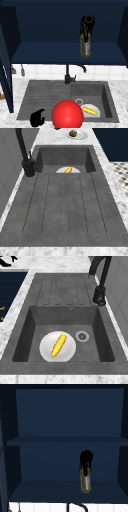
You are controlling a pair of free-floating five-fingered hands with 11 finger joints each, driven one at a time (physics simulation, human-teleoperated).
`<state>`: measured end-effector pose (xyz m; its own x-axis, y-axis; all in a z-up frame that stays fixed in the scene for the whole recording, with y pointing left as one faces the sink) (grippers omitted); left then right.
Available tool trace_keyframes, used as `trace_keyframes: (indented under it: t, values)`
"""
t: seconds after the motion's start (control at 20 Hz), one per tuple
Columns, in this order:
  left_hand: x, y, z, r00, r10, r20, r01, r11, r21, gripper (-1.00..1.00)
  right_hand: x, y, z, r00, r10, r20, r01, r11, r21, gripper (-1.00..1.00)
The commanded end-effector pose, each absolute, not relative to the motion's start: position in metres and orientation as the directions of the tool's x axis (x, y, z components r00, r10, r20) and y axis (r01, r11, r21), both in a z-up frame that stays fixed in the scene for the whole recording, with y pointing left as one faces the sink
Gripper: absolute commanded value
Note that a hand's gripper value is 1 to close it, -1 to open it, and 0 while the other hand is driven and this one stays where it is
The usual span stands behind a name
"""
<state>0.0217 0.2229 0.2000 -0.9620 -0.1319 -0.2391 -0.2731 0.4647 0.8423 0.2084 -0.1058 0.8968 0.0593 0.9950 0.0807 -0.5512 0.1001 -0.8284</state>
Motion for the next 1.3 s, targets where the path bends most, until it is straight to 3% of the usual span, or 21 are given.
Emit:
trace_keyframes:
  t: [0.0,1.25]
  values:
    - [0.022,0.223,0.2,-0.962,-0.132,-0.239,-0.273,0.465,0.842,0.0,0.239,-0.109,0.898,0.054,0.989,0.138,-0.509,0.146,-0.848,1.0]
    - [0.022,0.223,0.2,-0.962,-0.132,-0.239,-0.273,0.465,0.842,0.0,0.444,-0.123,0.789,0.055,0.986,0.156,-0.51,0.162,-0.845,1.0]
